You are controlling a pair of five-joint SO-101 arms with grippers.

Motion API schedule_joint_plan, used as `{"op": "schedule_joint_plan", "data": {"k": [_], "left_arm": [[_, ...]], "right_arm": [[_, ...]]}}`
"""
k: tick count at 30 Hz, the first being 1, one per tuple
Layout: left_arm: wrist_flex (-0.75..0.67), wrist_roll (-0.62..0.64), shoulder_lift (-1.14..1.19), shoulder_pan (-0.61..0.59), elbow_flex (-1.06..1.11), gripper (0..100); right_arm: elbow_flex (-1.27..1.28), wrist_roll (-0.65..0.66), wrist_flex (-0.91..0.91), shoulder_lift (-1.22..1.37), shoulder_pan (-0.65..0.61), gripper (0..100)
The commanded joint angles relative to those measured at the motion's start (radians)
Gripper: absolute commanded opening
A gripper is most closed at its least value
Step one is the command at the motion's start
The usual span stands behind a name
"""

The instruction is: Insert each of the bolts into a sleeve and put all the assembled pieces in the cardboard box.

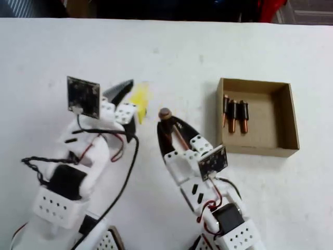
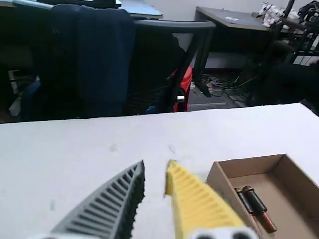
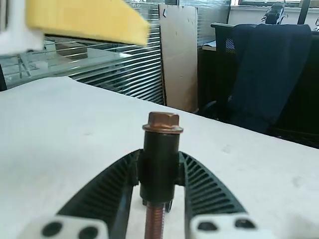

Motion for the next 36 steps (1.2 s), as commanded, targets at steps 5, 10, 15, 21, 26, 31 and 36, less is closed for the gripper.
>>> {"op": "schedule_joint_plan", "data": {"k": [5,10,15,21,26,31,36], "left_arm": [[0.184,-0.164,-0.035,-0.117,-0.124,2],[0.192,-0.192,-0.228,-0.165,-0.032,2],[0.192,-0.193,-0.463,-0.171,0.133,2],[0.232,-0.193,-0.624,-0.289,0.267,2],[0.278,-0.193,-0.694,-0.38,0.316,2],[0.278,-0.229,-0.734,-0.395,0.41,2],[0.278,-0.25,-0.751,-0.407,0.512,2]], "right_arm": [[0.008,0.014,-0.001,-0.01,0.041,4.5],[0.008,0.014,0.028,-0.012,0.039,4.5],[0.008,0.014,0.031,-0.012,0.039,4.5],[-0.008,0.015,0.085,-0.012,0.042,4.4],[-0.129,0.015,0.236,-0.01,0.122,1.9],[-0.264,0.015,0.366,-0.007,0.228,1.8],[-0.37,0.015,0.47,-0.005,0.303,1.8]]}}
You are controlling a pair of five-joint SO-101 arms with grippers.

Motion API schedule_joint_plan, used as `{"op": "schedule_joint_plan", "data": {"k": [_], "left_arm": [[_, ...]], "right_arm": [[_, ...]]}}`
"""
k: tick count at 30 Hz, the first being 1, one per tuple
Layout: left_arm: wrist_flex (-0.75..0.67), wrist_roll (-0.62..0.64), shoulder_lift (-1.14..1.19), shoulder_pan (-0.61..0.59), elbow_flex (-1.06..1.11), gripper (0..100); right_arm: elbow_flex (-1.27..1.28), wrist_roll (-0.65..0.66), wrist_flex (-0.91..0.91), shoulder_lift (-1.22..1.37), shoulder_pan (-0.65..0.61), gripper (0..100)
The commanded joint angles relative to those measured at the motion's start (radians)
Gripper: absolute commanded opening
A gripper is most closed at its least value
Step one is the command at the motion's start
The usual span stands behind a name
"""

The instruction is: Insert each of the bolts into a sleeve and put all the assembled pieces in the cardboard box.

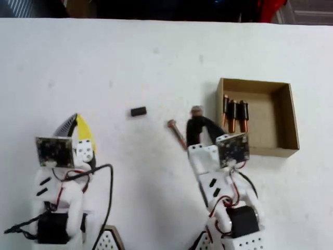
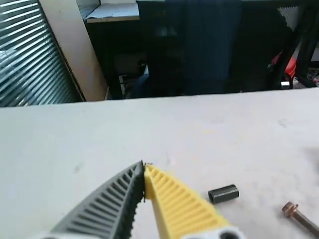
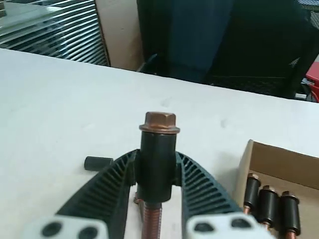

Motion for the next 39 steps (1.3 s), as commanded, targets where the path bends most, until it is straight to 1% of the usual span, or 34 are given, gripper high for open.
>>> {"op": "schedule_joint_plan", "data": {"k": [1,5,10,13,23,25,29,32,39], "left_arm": [[0.002,-0.017,-0.008,-0.021,0.055,2],[0.002,-0.015,-0.008,-0.024,0.15,2],[0.002,-0.015,-0.008,-0.024,0.236,2],[0.002,-0.015,-0.008,-0.025,0.27,2],[0.002,-0.015,-0.008,-0.033,0.354,2],[0.023,-0.015,-0.008,-0.056,0.353,2],[0.103,-0.018,-0.008,-0.076,0.348,2],[0.129,-0.021,-0.008,-0.079,0.351,2],[0.137,-0.021,-0.008,-0.085,0.354,2]], "right_arm": [[-0.127,0.017,0.053,-0.004,0.045,1.8],[-0.206,0.098,0.114,-0.004,0.073,1.8],[-0.284,0.15,0.185,0.002,0.076,1.8],[-0.338,0.175,0.197,0.068,0.091,1.8],[-0.615,0.186,0.194,0.618,0.26,1.8],[-0.674,0.201,0.194,0.731,0.295,1.8],[-0.789,0.275,0.194,0.964,0.38,1.8],[-0.873,0.281,0.194,1.127,0.437,1.8],[-1.043,0.282,0.194,1.454,0.519,1.8]]}}
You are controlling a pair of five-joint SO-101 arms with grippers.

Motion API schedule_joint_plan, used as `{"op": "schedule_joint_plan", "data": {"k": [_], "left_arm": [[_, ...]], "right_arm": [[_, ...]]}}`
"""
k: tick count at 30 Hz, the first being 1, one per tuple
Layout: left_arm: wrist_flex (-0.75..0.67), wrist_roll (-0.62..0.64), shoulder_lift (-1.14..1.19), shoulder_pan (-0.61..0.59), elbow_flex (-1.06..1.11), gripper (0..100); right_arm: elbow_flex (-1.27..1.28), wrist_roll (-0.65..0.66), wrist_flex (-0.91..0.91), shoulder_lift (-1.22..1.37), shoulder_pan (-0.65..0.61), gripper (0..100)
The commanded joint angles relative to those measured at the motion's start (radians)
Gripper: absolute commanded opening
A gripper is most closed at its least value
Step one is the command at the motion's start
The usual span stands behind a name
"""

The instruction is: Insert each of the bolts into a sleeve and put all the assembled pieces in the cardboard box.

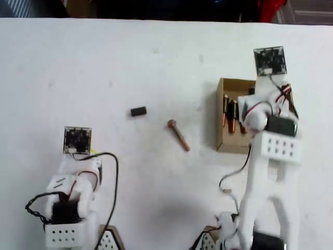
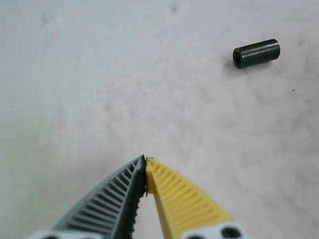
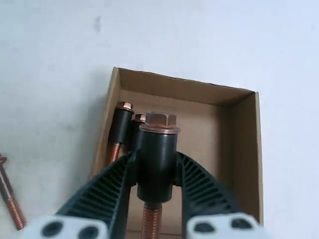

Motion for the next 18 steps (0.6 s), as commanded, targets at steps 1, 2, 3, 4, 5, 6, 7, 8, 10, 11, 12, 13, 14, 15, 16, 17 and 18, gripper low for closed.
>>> {"op": "schedule_joint_plan", "data": {"k": [1,2,3,4,5,6,7,8,10,11,12,13,14,15,16,17,18], "left_arm": [[0.023,-0.009,-0.008,-0.016,-0.003,2],[0.035,-0.009,-0.008,-0.016,-0.003,2],[0.044,-0.009,-0.008,-0.016,-0.003,2],[0.048,-0.011,-0.008,-0.016,-0.005,2],[0.048,-0.011,-0.008,-0.018,-0.003,2],[0.048,-0.011,-0.008,-0.022,-0.003,2],[0.048,-0.011,-0.008,-0.025,-0.003,2],[0.048,-0.011,-0.008,-0.031,-0.003,2],[0.048,-0.011,-0.008,-0.038,-0.003,2],[0.048,-0.011,-0.008,-0.038,-0.003,2],[0.048,-0.011,-0.008,-0.038,-0.003,2],[0.048,-0.011,-0.008,-0.038,-0.003,2],[0.048,-0.011,-0.008,-0.038,-0.003,2],[0.048,-0.011,-0.008,-0.038,-0.003,2],[0.048,-0.011,-0.008,-0.038,-0.003,2],[0.048,-0.011,-0.008,-0.038,-0.003,2],[0.048,-0.011,-0.008,-0.038,-0.003,2]], "right_arm": [[-0.135,0.012,-0.004,0.137,0.039,1.8],[-0.155,0.012,-0.004,0.186,0.044,1.8],[-0.175,0.012,-0.004,0.237,0.044,1.8],[-0.199,0.012,-0.004,0.288,0.044,1.8],[-0.226,0.012,-0.004,0.34,0.045,1.8],[-0.255,0.012,-0.004,0.39,0.048,1.8],[-0.287,0.012,-0.004,0.443,0.05,1.8],[-0.319,0.012,-0.004,0.495,0.056,1.8],[-0.385,0.012,-0.004,0.591,0.067,1.8],[-0.416,0.012,-0.004,0.638,0.074,1.8],[-0.443,0.012,-0.002,0.682,0.081,1.8],[-0.473,0.012,-0.002,0.723,0.085,1.8],[-0.502,0.012,0.002,0.762,0.093,1.8],[-0.522,0.012,0.002,0.791,0.101,1.8],[-0.543,0.012,0.002,0.822,0.104,1.8],[-0.559,0.014,0.004,0.846,0.11,1.8],[-0.569,0.014,0.004,0.868,0.113,1.8]]}}
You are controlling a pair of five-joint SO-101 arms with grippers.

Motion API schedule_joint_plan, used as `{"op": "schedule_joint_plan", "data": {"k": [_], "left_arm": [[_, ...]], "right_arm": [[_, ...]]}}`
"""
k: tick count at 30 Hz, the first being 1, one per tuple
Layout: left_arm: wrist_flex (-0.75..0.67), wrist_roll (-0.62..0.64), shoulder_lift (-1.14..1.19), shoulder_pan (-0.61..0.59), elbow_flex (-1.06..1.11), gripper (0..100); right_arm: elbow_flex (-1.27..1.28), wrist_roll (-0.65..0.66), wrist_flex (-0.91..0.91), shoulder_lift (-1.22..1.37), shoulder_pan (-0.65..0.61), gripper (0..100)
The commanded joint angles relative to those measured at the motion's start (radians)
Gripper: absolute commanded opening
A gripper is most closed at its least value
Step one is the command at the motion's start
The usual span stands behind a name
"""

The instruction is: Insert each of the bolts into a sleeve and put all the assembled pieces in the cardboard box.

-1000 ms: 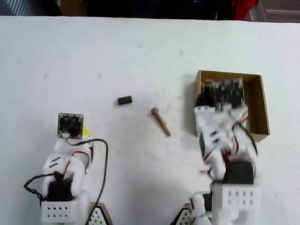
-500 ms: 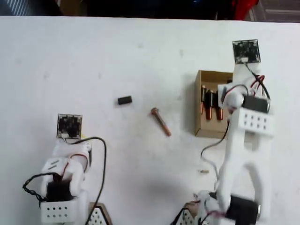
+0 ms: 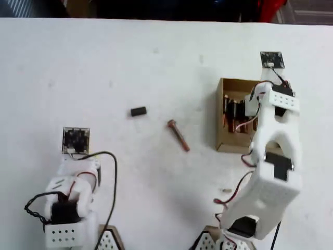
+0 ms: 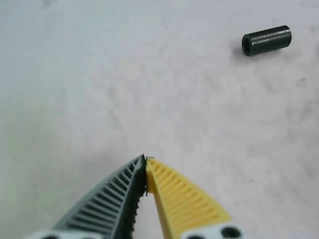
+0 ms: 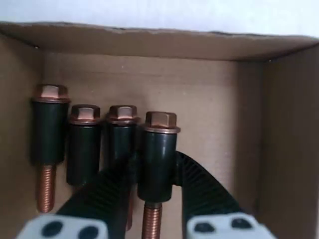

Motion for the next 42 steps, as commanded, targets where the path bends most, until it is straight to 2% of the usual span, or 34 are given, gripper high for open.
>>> {"op": "schedule_joint_plan", "data": {"k": [1,4,7,14,18,23,29,35,39,42], "left_arm": [[0.005,-0.011,-0.008,-0.012,-0.003,2],[0.005,-0.011,-0.008,-0.012,-0.003,2],[0.005,-0.011,-0.008,-0.012,-0.003,2],[0.005,-0.011,-0.008,-0.012,-0.003,2],[0.005,-0.011,-0.008,-0.012,-0.003,2],[0.005,-0.011,-0.008,-0.012,-0.003,2],[0.005,-0.011,-0.008,-0.012,-0.003,2],[0.005,-0.011,-0.008,-0.031,-0.003,2],[0.005,-0.011,-0.008,-0.068,-0.003,2],[0.005,-0.011,-0.008,-0.079,-0.003,2]], "right_arm": [[-0.097,0.026,0.005,0.047,0.019,1.8],[-0.103,0.098,0.005,0.082,0.019,2.1],[-0.103,0.104,0.005,0.091,0.019,2.8],[-0.106,0.114,0.033,0.081,-0.001,20.0],[-0.106,0.114,0.048,0.022,-0.031,18.7],[-0.106,0.106,0.15,-0.139,-0.085,17.0],[-0.103,0.104,0.266,-0.343,-0.196,17.0],[-0.1,0.101,0.367,-0.452,-0.369,17.0],[-0.104,0.009,0.375,-0.467,-0.479,17.1],[-0.106,-0.009,0.372,-0.461,-0.564,17.1]]}}
